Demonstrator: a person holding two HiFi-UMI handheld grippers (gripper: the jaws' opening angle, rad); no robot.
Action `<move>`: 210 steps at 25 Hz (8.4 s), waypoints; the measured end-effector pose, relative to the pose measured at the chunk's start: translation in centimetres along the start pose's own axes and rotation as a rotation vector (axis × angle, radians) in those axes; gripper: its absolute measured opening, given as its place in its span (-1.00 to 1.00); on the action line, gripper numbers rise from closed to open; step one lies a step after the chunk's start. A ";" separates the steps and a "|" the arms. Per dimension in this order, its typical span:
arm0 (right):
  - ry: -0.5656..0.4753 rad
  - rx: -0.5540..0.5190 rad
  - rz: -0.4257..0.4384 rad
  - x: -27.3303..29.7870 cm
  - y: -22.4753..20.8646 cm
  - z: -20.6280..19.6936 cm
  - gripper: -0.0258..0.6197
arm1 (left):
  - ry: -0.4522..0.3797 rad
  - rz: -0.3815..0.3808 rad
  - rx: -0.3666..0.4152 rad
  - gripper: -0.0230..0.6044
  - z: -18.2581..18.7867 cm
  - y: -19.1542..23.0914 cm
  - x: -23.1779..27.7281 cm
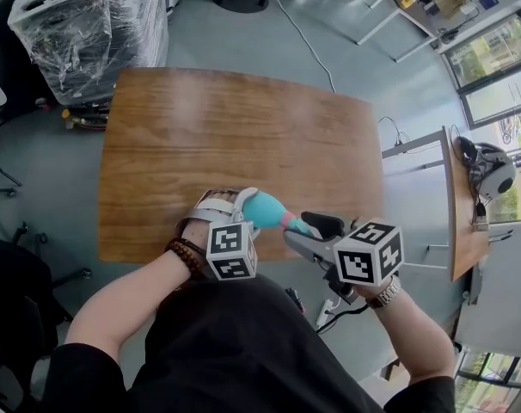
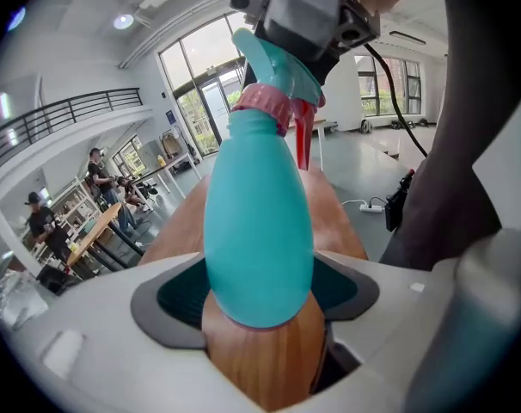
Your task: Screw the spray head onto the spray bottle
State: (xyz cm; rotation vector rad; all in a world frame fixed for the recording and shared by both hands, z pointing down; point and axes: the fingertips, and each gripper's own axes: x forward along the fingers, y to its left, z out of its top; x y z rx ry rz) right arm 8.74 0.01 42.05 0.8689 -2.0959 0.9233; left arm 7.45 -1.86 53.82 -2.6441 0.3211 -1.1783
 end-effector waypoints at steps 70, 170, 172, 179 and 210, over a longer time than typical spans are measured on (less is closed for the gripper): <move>0.242 -1.367 -0.235 -2.3 0.6 -2.5 -0.15 | 0.064 -0.387 0.162 0.31 -2.3 -3.3 0.2; -0.498 -0.171 -0.423 0.9 -1.8 2.5 -0.94 | -0.457 0.033 -0.471 -0.83 2.7 9.1 -5.1; -0.525 -0.155 -0.429 1.0 -1.3 3.0 -0.94 | -0.459 0.022 -0.489 -0.89 3.0 8.7 -6.1; -0.606 -0.088 -0.455 0.8 0.1 3.5 -0.94 | -0.510 -0.042 -0.521 -0.89 5.5 7.2 -8.9; -0.656 -0.103 -0.364 -1.2 -1.0 2.7 -0.94 | -0.480 0.072 -0.606 -0.89 8.0 6.1 -8.4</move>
